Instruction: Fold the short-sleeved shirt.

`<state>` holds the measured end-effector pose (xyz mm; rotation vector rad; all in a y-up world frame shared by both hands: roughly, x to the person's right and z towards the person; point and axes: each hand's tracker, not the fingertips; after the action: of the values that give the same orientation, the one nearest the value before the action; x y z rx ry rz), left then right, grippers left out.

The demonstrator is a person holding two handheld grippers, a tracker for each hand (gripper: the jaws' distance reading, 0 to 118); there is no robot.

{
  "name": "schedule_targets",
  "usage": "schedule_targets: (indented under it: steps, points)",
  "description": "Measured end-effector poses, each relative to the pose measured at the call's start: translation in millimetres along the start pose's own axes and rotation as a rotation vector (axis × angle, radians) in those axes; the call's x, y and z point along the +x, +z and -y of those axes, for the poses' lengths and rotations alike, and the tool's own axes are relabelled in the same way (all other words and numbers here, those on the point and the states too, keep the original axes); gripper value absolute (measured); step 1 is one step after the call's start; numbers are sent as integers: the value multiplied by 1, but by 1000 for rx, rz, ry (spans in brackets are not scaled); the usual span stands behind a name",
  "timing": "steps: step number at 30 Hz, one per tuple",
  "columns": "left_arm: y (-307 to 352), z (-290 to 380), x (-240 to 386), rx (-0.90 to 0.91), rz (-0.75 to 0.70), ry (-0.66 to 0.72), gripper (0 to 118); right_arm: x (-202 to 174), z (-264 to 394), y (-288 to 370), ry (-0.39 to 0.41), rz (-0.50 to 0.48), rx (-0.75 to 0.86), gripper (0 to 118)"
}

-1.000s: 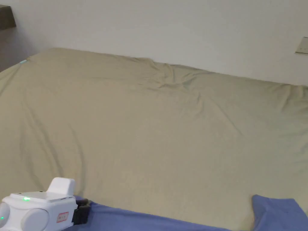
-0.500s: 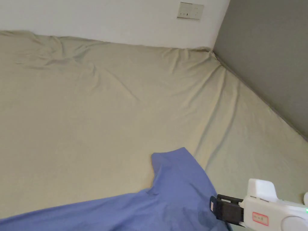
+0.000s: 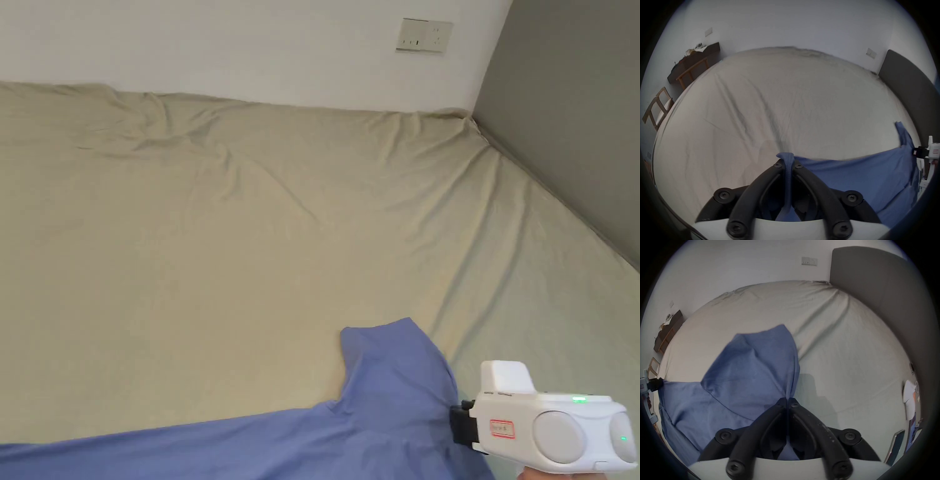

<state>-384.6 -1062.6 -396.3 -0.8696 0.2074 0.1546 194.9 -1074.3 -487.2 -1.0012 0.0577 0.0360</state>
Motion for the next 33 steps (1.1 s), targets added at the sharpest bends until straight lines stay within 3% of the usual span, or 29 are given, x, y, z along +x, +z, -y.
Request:
schedule_targets:
  steps: [6,16,27,33]
  points:
    - [86,13,-7,118,45,22,6,9,23,93,-74,-101,183,4]
    - [166,112,-29,115,26,169,6,22,147,202,-173,-103,231,5]
    - [136,180,-31,-95,-47,216,6,30,230,153,-337,-32,0,5]
    - [126,189,-33,-99,-57,251,8,24,239,137,-336,-15,-40,8]
